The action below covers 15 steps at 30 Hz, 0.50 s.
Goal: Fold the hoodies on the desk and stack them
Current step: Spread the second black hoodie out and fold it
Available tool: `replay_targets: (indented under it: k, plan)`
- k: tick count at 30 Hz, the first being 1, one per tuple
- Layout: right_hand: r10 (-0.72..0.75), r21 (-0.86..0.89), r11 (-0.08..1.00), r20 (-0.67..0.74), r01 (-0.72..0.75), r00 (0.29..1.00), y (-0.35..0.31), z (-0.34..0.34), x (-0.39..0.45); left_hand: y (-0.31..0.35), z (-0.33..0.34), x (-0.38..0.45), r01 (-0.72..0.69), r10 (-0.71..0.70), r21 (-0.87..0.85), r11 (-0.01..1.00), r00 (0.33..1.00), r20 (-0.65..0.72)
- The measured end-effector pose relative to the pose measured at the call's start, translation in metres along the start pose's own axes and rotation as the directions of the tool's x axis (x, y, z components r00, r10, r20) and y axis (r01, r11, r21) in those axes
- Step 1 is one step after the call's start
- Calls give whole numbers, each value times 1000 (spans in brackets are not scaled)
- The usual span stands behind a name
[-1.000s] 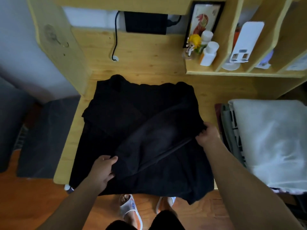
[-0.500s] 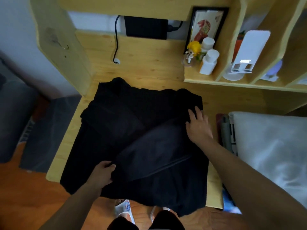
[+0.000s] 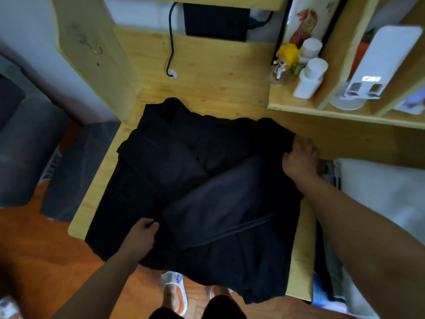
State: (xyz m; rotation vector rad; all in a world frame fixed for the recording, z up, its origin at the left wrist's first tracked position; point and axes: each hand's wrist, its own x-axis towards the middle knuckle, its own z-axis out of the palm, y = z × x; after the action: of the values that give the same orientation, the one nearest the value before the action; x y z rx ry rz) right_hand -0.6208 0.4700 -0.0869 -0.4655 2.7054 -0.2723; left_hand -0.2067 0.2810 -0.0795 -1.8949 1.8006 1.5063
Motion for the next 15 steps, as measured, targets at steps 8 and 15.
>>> replay_targets:
  k: [8,15]
  plan:
    - [-338,-301,875,183,380,923,14,46,-42,-3,13,5,-141,216,363,921,961,-175]
    - [-382,-264,895,-42,359,923,-1,26,-43,-17,16,-25,-144,287,501,853,932,-221]
